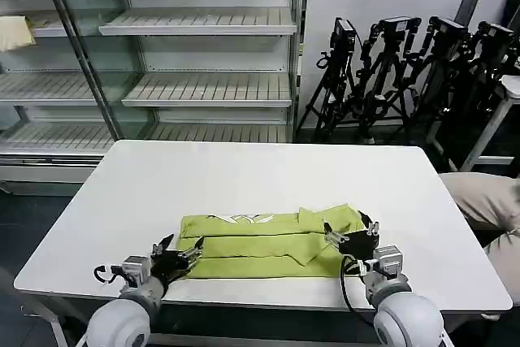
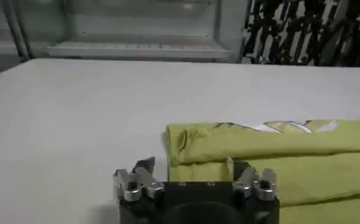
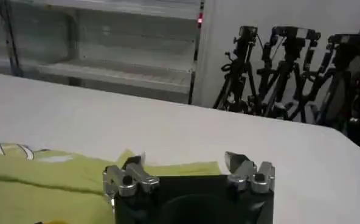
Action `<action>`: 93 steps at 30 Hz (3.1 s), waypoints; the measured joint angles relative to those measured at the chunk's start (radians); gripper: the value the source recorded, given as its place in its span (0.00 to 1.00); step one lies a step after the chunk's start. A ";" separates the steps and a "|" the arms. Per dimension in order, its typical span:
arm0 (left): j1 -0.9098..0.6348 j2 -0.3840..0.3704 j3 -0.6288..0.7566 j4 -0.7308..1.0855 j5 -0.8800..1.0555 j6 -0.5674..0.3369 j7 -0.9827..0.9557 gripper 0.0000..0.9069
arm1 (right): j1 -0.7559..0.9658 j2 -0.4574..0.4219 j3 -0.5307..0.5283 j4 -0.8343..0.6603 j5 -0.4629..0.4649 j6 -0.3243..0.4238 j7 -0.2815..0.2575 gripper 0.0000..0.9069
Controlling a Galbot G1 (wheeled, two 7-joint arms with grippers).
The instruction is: Fold and organize the clothes.
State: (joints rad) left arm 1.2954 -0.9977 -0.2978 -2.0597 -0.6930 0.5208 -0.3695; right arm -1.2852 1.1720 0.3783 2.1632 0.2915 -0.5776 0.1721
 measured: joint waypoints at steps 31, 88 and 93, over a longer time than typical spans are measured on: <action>0.003 0.099 -0.108 0.098 0.038 -0.024 -0.011 0.01 | -0.031 0.020 -0.026 0.001 -0.071 0.022 -0.018 1.00; -0.420 0.024 0.352 0.051 0.082 0.058 0.125 1.00 | -0.124 -0.012 0.099 0.007 -0.114 0.088 -0.020 1.00; -0.450 -0.007 0.359 0.059 0.037 0.056 0.092 1.00 | -0.127 -0.011 0.101 0.009 -0.116 0.088 -0.022 1.00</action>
State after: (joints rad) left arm 0.8456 -1.0048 0.0616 -2.0012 -0.6562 0.5771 -0.2777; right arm -1.4124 1.1614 0.4791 2.1723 0.1758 -0.4892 0.1501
